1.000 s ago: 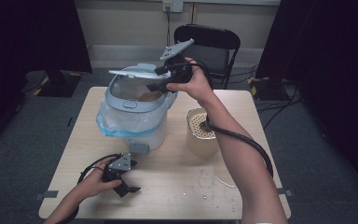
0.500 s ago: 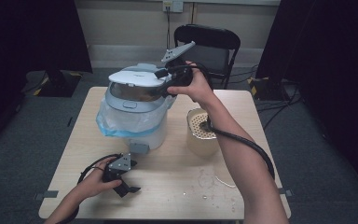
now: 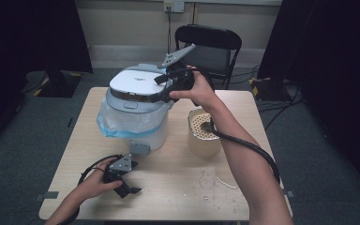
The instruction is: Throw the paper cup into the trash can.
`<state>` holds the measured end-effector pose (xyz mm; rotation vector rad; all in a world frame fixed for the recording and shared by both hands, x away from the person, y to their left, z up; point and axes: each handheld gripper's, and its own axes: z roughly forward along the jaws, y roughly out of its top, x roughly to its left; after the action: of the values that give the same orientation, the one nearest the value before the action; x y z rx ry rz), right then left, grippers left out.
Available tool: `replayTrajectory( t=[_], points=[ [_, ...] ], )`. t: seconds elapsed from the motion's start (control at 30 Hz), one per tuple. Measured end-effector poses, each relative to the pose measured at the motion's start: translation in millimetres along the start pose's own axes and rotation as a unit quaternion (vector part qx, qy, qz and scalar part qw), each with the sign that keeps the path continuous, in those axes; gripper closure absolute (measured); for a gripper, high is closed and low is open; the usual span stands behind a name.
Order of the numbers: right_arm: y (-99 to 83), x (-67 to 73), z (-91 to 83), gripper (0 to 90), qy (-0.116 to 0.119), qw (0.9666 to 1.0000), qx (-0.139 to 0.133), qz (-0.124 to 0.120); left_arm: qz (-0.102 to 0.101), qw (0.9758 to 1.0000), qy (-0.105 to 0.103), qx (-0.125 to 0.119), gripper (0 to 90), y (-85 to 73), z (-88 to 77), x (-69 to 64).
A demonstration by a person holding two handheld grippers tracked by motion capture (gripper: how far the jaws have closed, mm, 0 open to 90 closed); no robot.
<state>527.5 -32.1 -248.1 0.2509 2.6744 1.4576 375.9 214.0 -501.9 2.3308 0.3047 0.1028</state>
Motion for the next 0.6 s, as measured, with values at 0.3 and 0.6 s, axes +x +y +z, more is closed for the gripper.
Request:
replayTrajectory(
  t=[0.3, 0.6],
  points=[
    [-0.3, 0.9, 0.9, 22.1, 0.012, 0.9999, 0.001, 0.012, 0.0, 1.0, 0.0, 0.0, 0.0, 0.0, 0.1, 0.0],
    [-1.3, 1.0, -0.5, 38.0, 0.026, 0.9996, -0.003, 0.012, 0.0, 1.0, 0.0, 0.0, 0.0, 0.0, 0.0, 0.1]
  ],
)
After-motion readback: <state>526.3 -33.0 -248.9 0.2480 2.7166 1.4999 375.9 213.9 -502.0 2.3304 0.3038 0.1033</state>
